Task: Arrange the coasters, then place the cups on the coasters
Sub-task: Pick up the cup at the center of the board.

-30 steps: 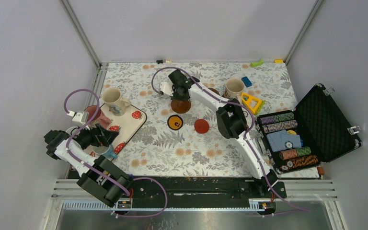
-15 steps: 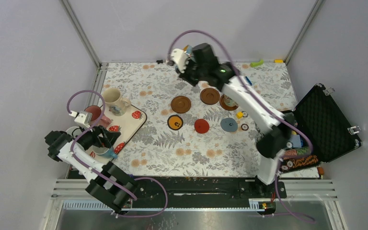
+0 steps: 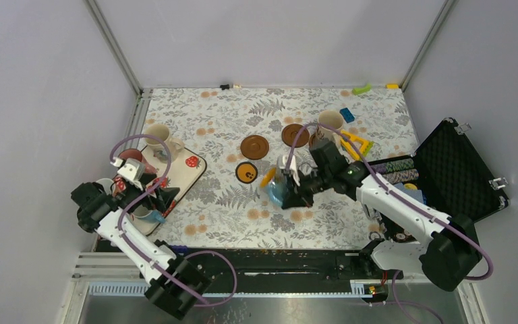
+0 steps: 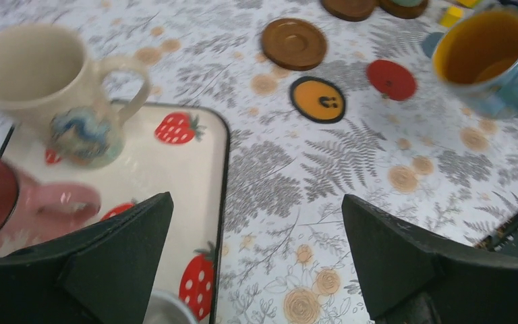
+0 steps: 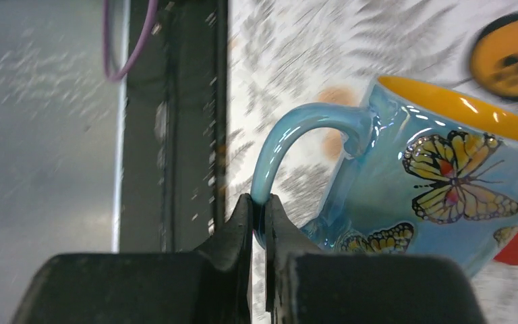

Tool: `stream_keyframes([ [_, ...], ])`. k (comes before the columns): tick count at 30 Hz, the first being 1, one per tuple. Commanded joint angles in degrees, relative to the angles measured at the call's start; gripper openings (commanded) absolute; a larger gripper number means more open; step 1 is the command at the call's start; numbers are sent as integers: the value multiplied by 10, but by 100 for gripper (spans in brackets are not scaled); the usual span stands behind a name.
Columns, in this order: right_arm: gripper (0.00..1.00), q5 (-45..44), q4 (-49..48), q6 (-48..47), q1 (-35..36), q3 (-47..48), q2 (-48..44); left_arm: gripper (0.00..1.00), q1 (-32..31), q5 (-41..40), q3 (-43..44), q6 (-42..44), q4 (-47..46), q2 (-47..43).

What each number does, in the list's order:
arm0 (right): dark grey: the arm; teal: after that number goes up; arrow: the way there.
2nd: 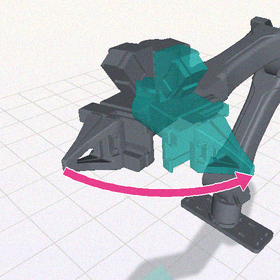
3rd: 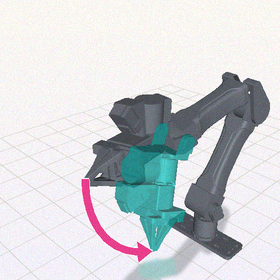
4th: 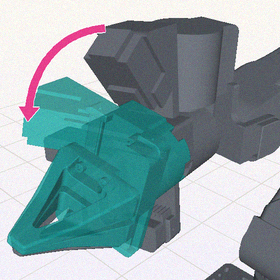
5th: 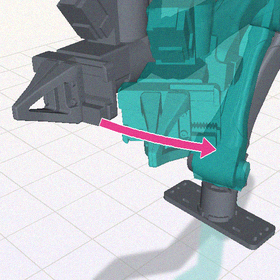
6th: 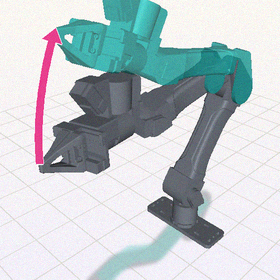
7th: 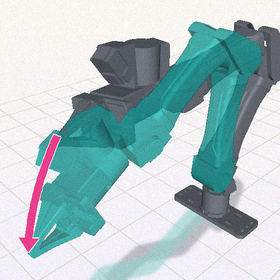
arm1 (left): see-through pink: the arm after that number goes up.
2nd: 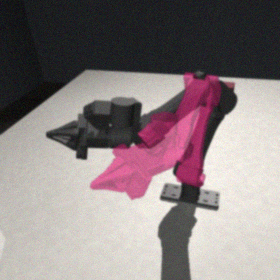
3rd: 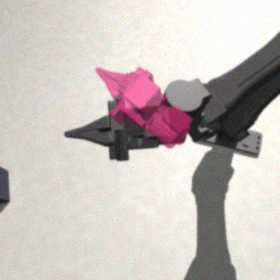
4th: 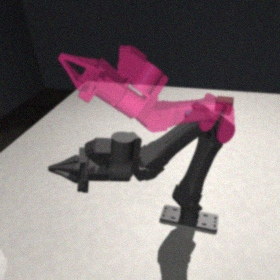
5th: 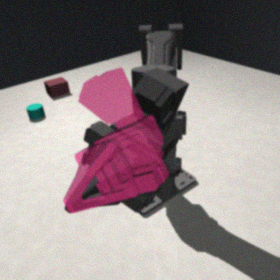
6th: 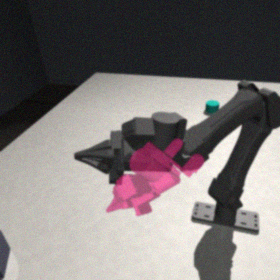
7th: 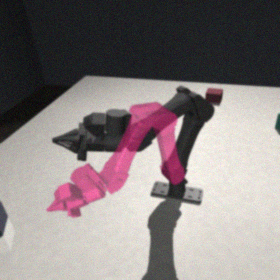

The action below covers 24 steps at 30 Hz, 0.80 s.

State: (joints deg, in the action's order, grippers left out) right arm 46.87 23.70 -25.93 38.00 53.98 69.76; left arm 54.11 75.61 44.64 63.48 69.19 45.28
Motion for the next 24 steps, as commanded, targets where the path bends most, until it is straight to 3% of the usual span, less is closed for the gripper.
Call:
stream_keyframes([
  [1,0,109,-51,-139,22,-39,-67,99,-84,27,67,-1,2,-10],
  [4,0,105,-55,-208,35,-83,-77,99,-198,2,111,-65,-22,-6],
  [7,0,100,-50,-274,53,-111,-93,99,-339,-89,115,-282,-187,-1],
  [9,0,94,-57,-285,58,-116,-106,99,-442,-175,108,-371,-274,10],
  [13,0,93,-52,-294,58,-104,-124,99,-618,-282,147,-402,-292,88],
  [19,0,113,-20,-319,59,-96,-135,99,-719,-302,283,-379,-199,279],
  [24,0,102,-48,-301,59,-103,-127,99,-810,-333,320,-369,-183,332],
])
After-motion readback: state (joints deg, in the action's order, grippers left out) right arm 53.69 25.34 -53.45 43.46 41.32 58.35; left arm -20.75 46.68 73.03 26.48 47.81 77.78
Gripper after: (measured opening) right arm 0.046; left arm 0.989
